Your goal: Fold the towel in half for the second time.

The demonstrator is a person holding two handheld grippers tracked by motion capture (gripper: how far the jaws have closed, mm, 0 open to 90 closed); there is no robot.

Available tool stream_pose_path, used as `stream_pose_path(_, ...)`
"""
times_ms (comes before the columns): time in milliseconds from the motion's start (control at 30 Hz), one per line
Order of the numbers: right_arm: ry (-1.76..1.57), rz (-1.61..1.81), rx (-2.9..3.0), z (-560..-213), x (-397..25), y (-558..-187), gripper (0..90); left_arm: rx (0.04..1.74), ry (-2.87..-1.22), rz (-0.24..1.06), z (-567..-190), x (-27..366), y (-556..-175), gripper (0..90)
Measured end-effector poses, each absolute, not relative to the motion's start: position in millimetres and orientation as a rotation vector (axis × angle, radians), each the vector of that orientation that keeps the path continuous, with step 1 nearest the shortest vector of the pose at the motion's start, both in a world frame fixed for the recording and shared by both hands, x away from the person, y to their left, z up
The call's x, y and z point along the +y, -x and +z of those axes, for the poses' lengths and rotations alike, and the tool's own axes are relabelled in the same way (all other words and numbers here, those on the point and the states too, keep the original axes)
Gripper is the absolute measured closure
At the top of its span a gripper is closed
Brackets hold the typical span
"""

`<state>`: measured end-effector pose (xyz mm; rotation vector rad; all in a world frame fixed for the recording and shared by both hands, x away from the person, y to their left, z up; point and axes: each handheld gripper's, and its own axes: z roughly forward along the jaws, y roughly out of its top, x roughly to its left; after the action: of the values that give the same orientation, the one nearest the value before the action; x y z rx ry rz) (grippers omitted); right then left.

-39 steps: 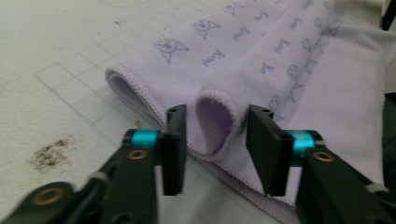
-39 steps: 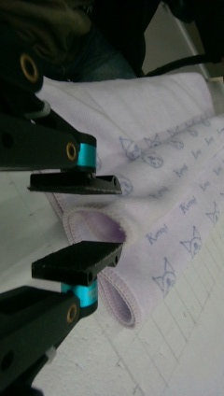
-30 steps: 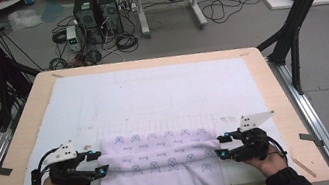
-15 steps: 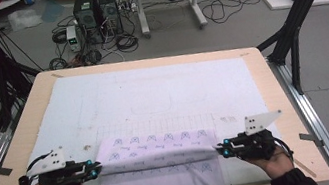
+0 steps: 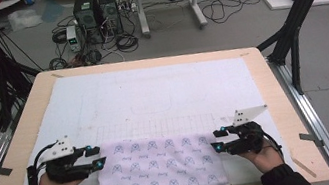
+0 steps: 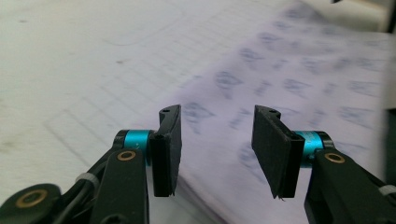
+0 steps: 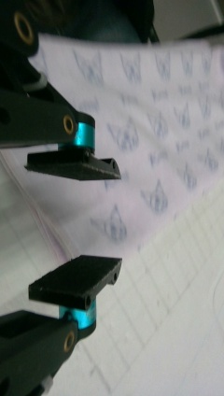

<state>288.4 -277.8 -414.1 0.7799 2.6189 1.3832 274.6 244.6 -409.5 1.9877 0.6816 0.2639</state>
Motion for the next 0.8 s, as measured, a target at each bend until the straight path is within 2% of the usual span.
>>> stream_pose_path(133, -0.82, 1.321, 2.593, -422, -276, -305, 46.8, 0.753, -2.002, 0.288, -420, 239, -299, 52.4)
stream_pose_path(200, -0.851, 1.305, 2.593, -428, -277, -311, 43.2, 0.791, -2.027, 0.274, -427, 235, -309, 49.3)
stream_pose_path(300, -0.885, 1.283, 2.609, -439, -279, -316, 43.9, 0.853, -2.09, 0.282, -440, 229, -318, 43.4)
stream_pose_path(367, -0.903, 1.269, 2.64, -446, -280, -318, 46.4, 0.87, -2.106, 0.25, -446, 229, -320, 43.4)
stream_pose_path(400, -0.908, 1.278, 2.65, -448, -281, -318, 47.4, 0.867, -2.09, 0.245, -447, 229, -320, 45.5)
stream_pose_path(467, -0.906, 1.316, 2.667, -448, -281, -319, 57.9, 0.829, -2.083, 0.183, -447, 231, -320, 64.4)
stream_pose_path(533, -0.906, 1.316, 2.676, -448, -280, -319, 65.4, 0.811, -2.08, 0.166, -445, 232, -319, 74.8)
stream_pose_path(633, -0.868, 1.346, 2.699, -447, -279, -317, 78.6, 0.796, -2.086, 0.188, -443, 231, -317, 80.3)
stream_pose_path(800, -0.839, 1.345, 2.672, -431, -279, -323, 81.4, 0.788, -2.026, 0.271, -424, 232, -319, 82.1)
